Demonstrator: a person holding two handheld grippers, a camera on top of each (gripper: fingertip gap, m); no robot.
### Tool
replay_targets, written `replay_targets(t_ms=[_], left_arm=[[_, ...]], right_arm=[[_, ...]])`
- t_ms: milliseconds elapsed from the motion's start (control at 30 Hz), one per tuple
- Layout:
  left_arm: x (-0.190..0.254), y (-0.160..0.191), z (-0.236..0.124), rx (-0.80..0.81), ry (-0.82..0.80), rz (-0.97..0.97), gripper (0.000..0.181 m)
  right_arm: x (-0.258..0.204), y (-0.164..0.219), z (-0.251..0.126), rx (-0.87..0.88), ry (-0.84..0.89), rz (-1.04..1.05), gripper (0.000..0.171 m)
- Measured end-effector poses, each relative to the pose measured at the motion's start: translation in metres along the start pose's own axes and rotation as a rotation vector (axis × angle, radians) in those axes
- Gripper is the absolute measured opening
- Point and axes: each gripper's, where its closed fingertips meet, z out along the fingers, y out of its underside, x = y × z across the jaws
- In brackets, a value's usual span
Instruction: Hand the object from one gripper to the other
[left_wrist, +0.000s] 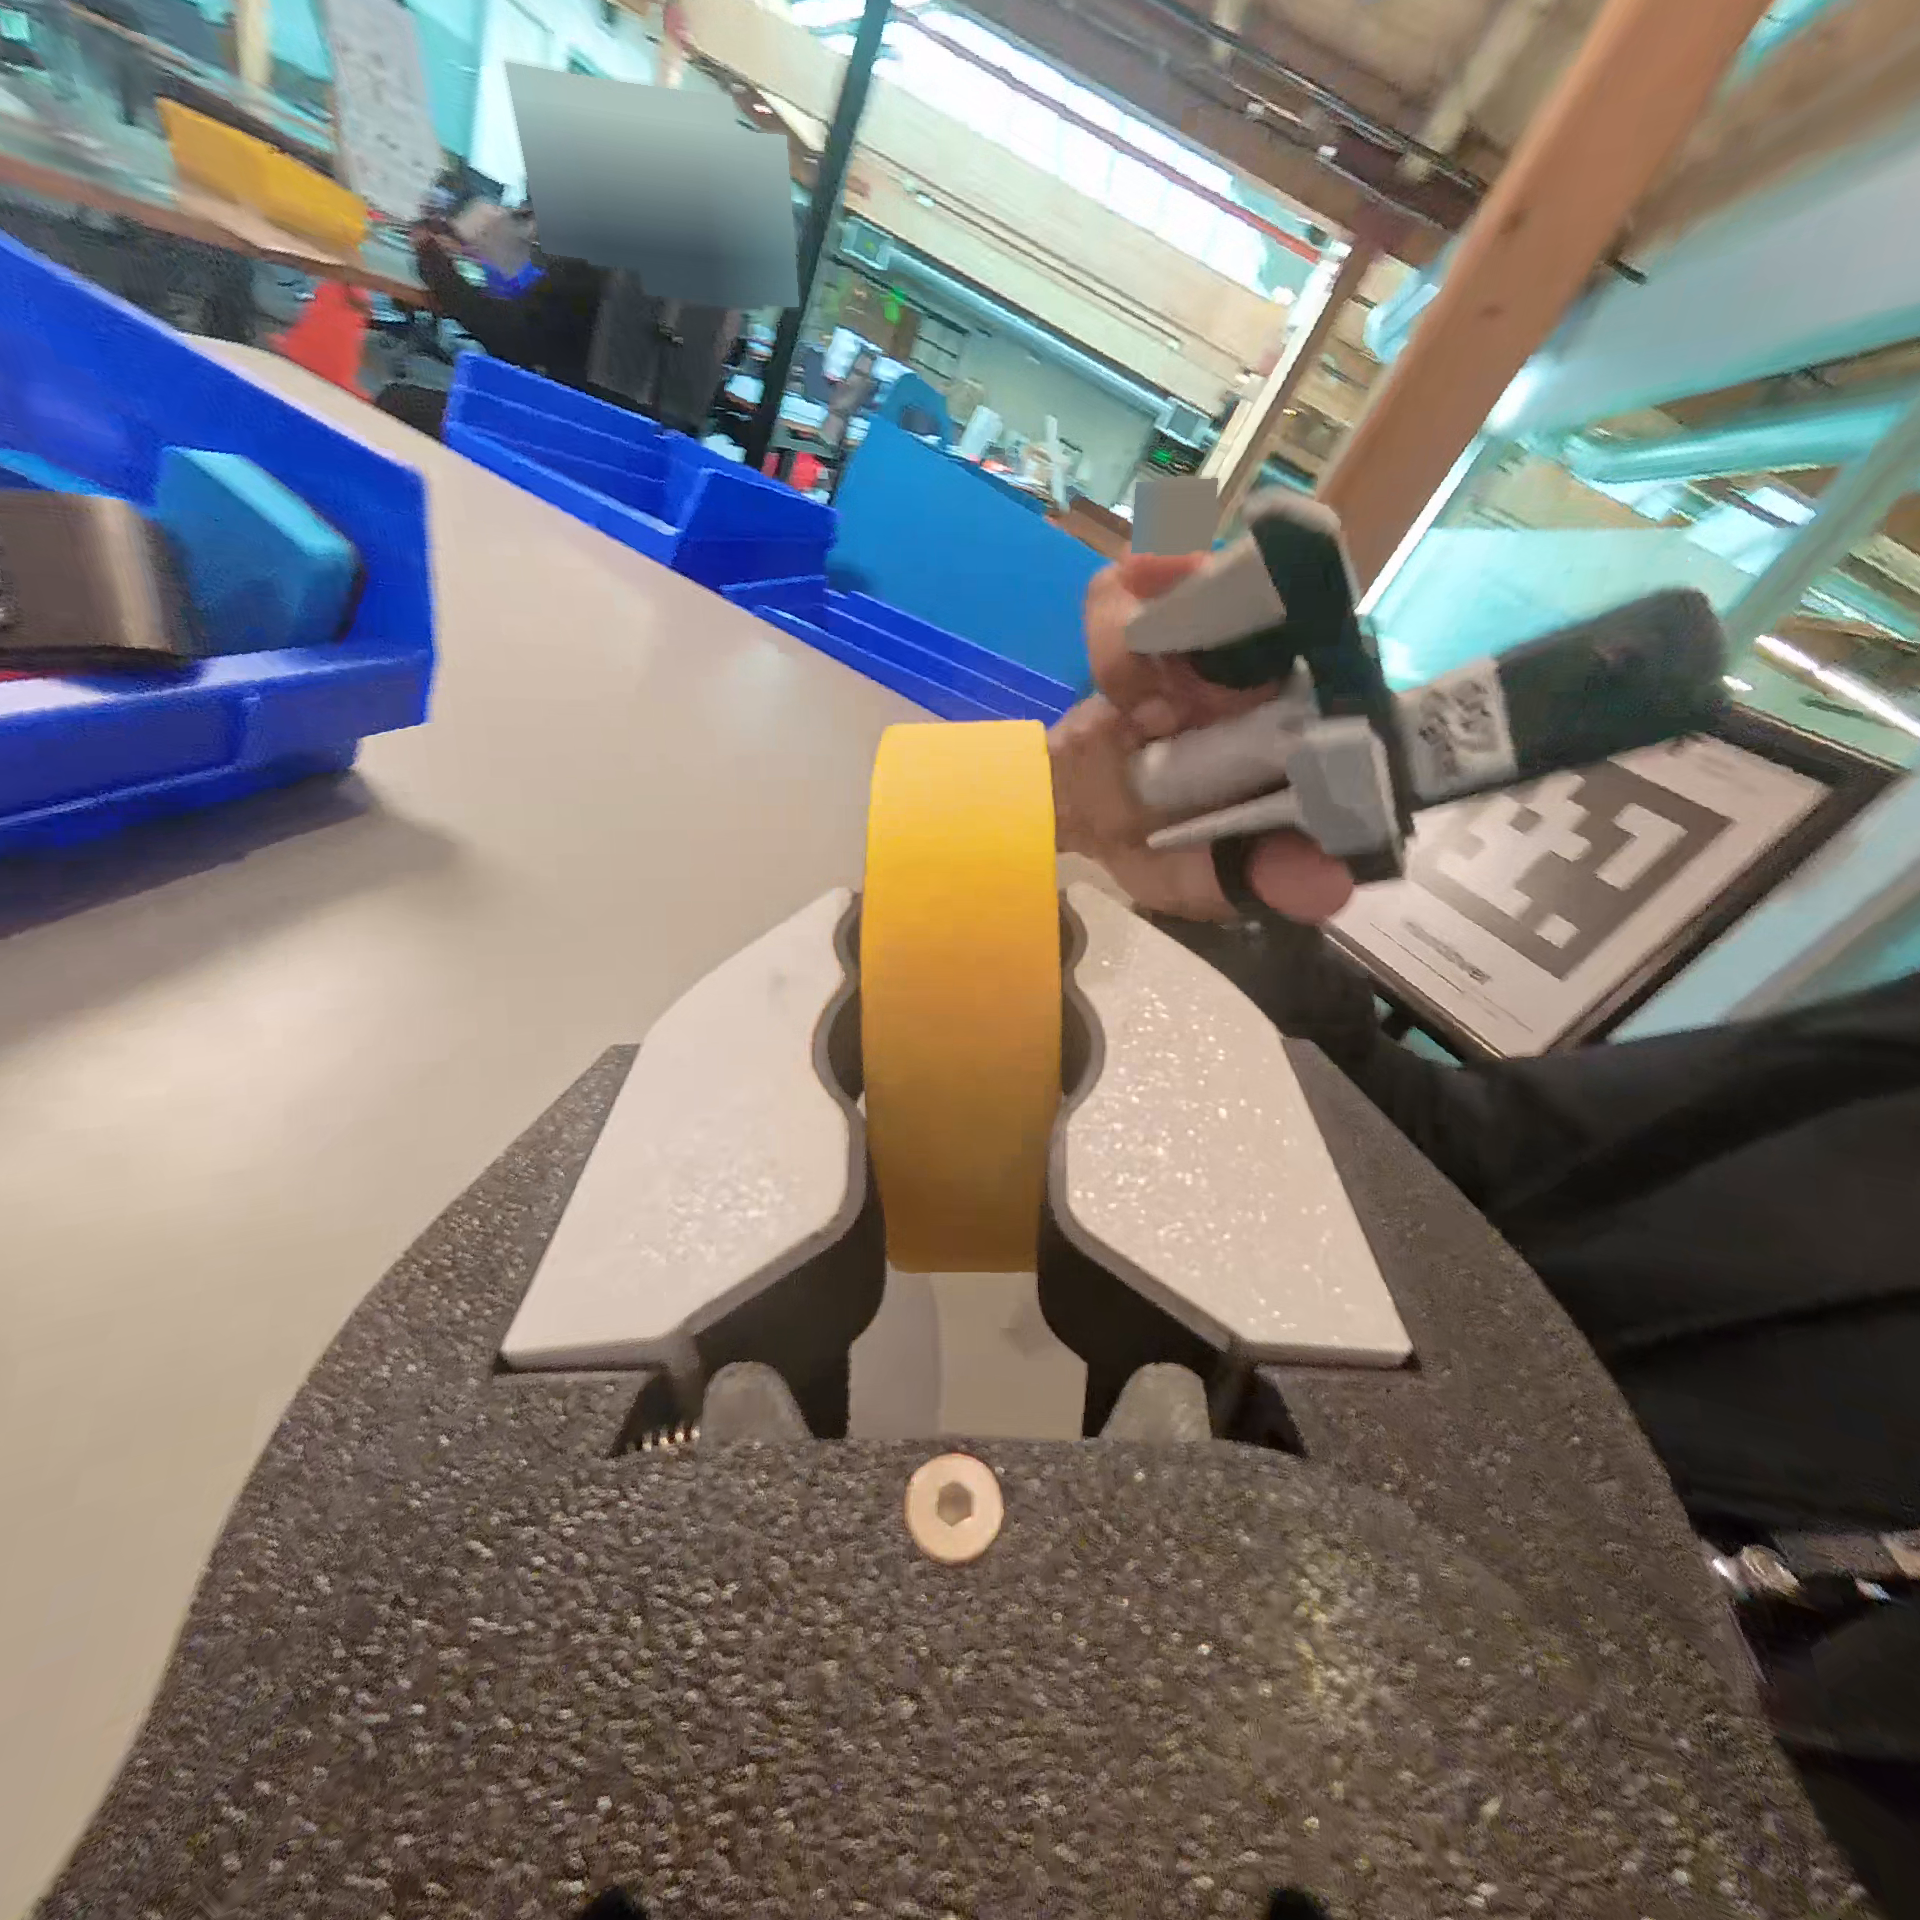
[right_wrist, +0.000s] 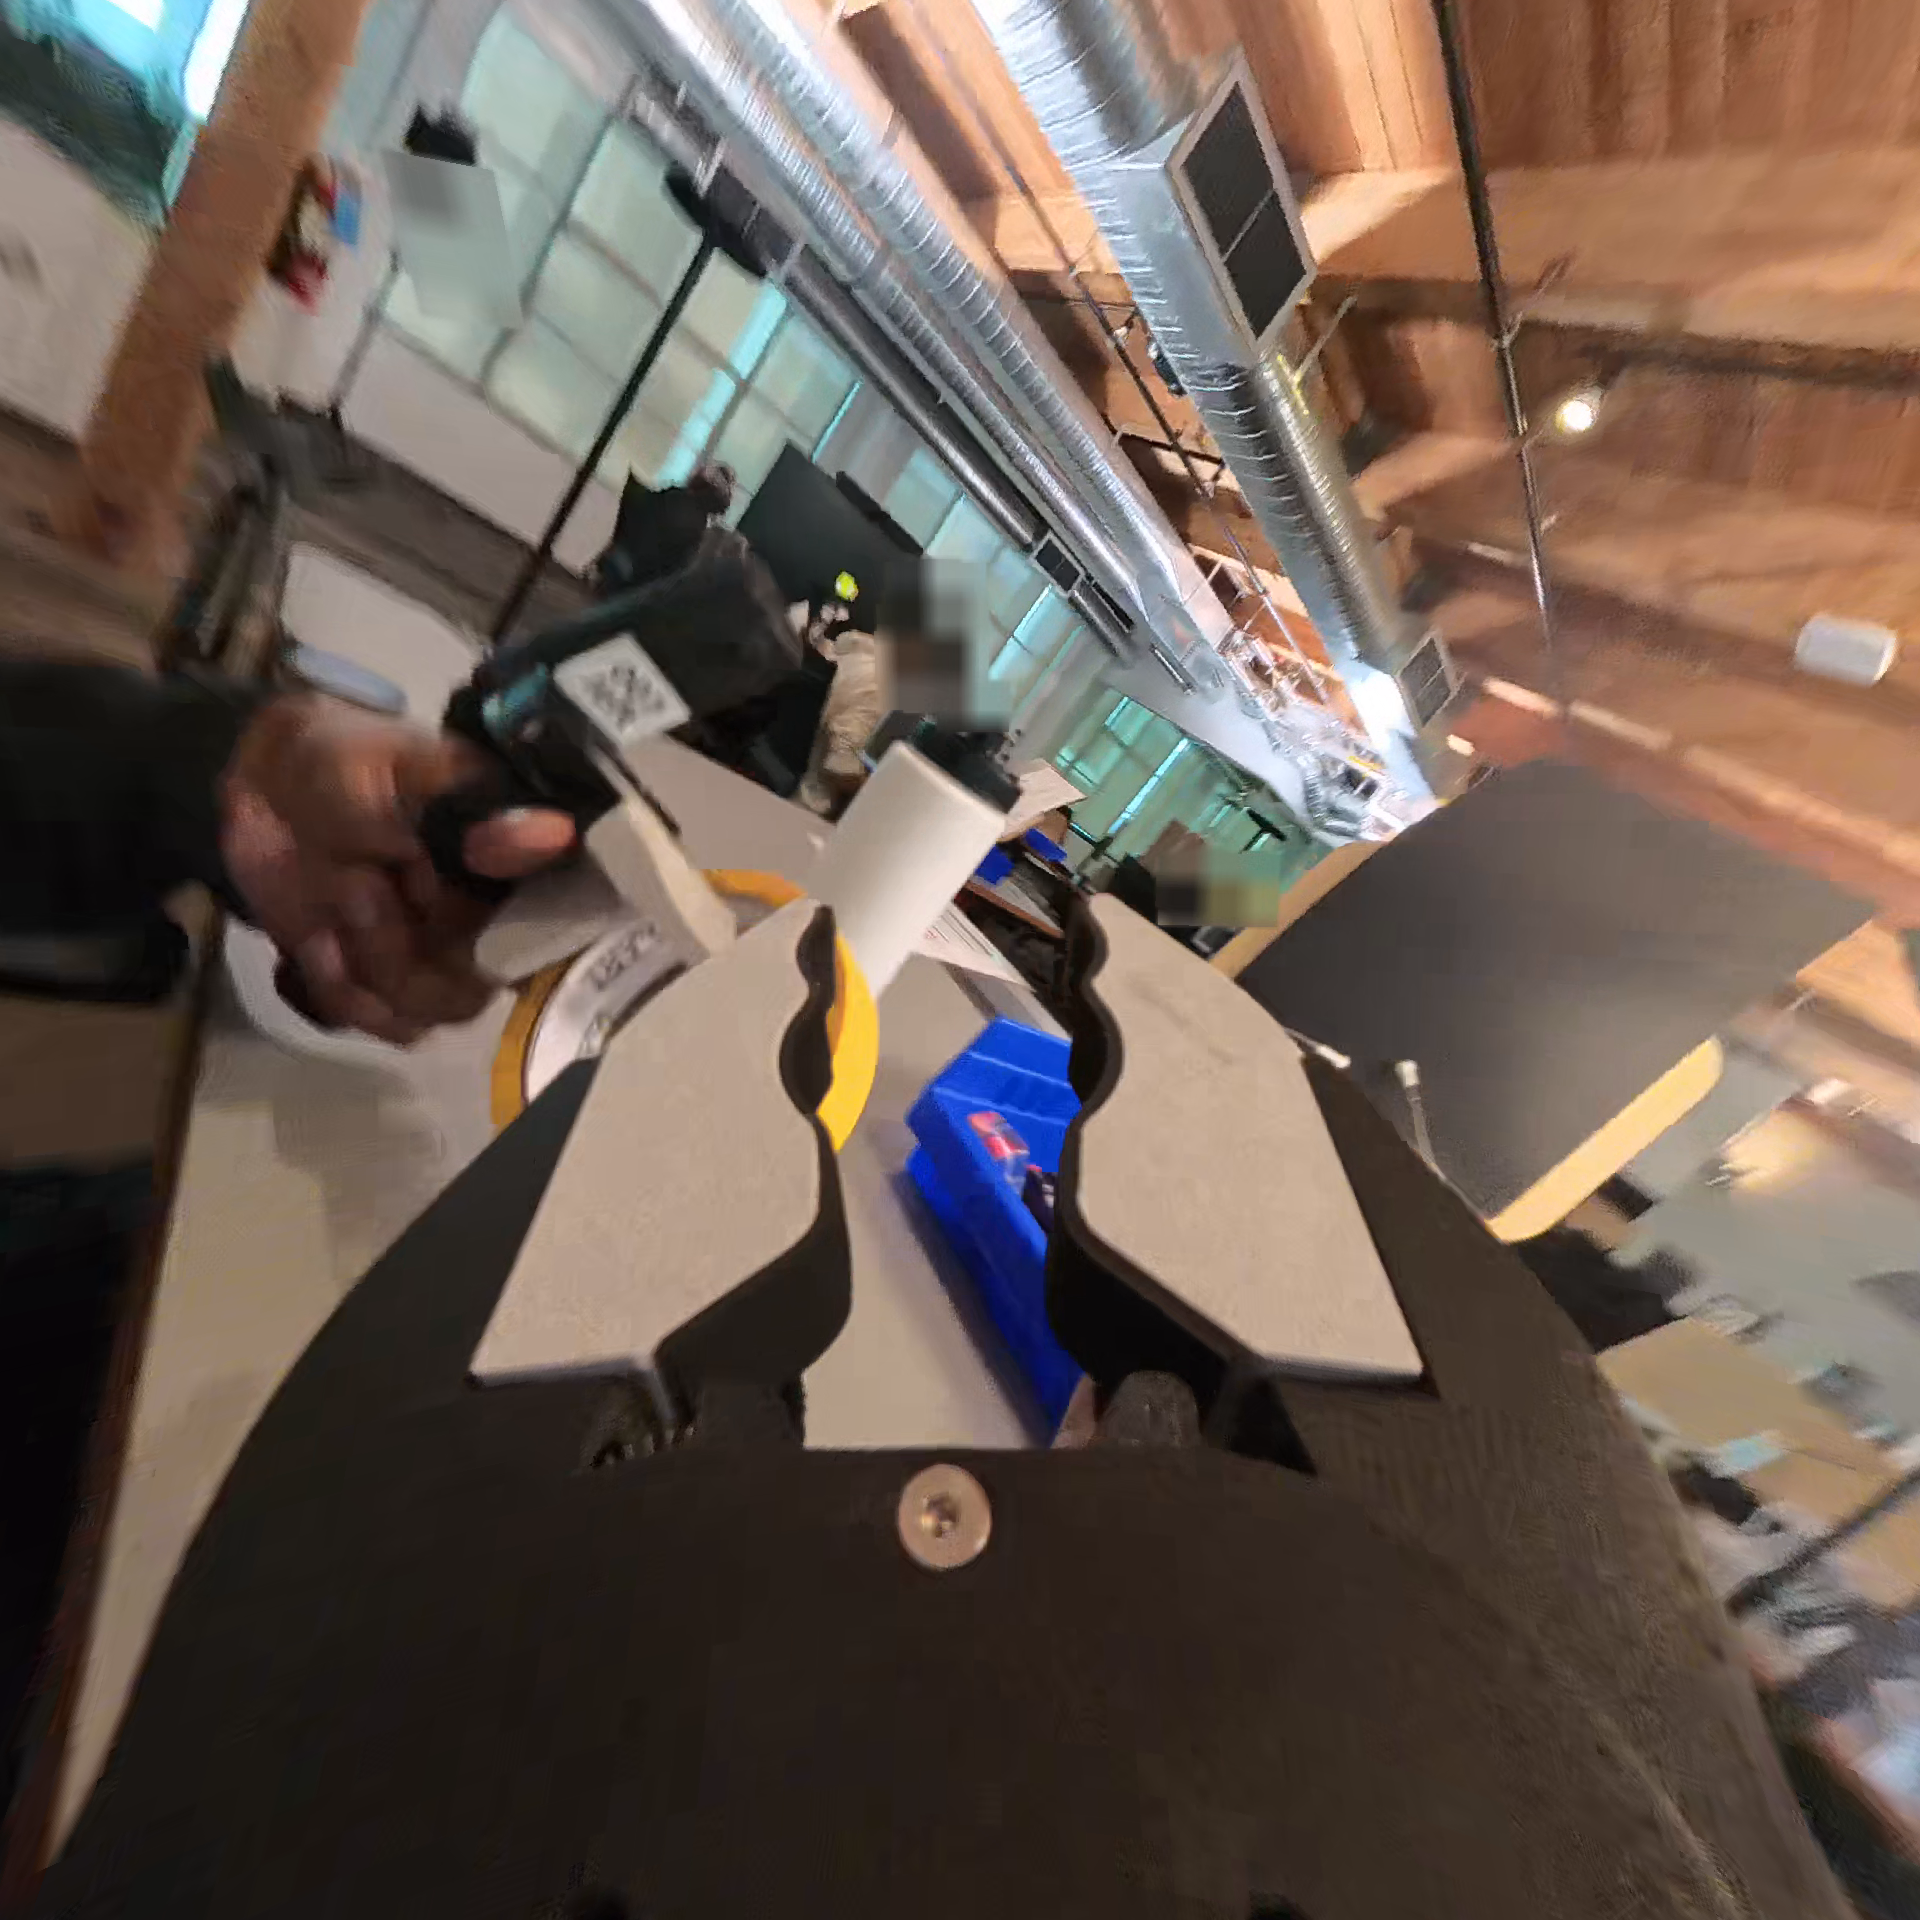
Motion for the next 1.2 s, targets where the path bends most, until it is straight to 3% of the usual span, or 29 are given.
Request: replay_targets(t_ms=[167,267,500,567,600,700,800,933,1067,1200], left_arm=[[-0.027,-0.007,-0.008,0.033,-0.216,-0.007,0.032],[-0.032,-0.008,-0.012,0.036,-0.288,0.009,0.032],[-0.023,-0.011,-0.009,0.037,-0.356,0.076,0.032],[-0.017,-0.011,-0.006,0.034,-0.350,0.092,0.032],[-0.015,-0.013,-0.005,0.038,-0.349,0.106,0.032],[-0.003,-0.016,-0.003,0.026,-0.296,0.196,0.033],[0.015,-0.028,-0.006,0.083,-0.170,0.190,0.056],[0.025,-0.036,-0.021,0.102,-0.017,0.132,0.067],[0.032,-0.039,-0.035,0.112,0.157,0.011,0.064],[0.042,-0.017,-0.029,-0.011,0.257,-0.038,0.055]], right_arm=[[-0.058,0.039,0.016,-0.229,-0.165,-0.452,0.041],[-0.082,0.068,0.027,-0.351,-0.226,-0.608,0.045],[-0.089,0.101,0.050,-0.525,-0.118,-0.854,0.047],[-0.089,0.100,0.056,-0.530,-0.071,-0.891,0.035],[-0.090,0.100,0.057,-0.530,-0.058,-0.902,0.020],[-0.090,0.097,0.060,-0.512,-0.037,-0.859,0.015],[-0.094,0.088,0.057,-0.431,-0.089,-0.737,0.014],[-0.100,0.074,0.051,-0.326,-0.172,-0.552,0.014],[-0.103,0.058,0.047,-0.221,-0.225,-0.374,0.014],[-0.108,0.049,0.041,-0.148,-0.299,-0.239,0.013]])
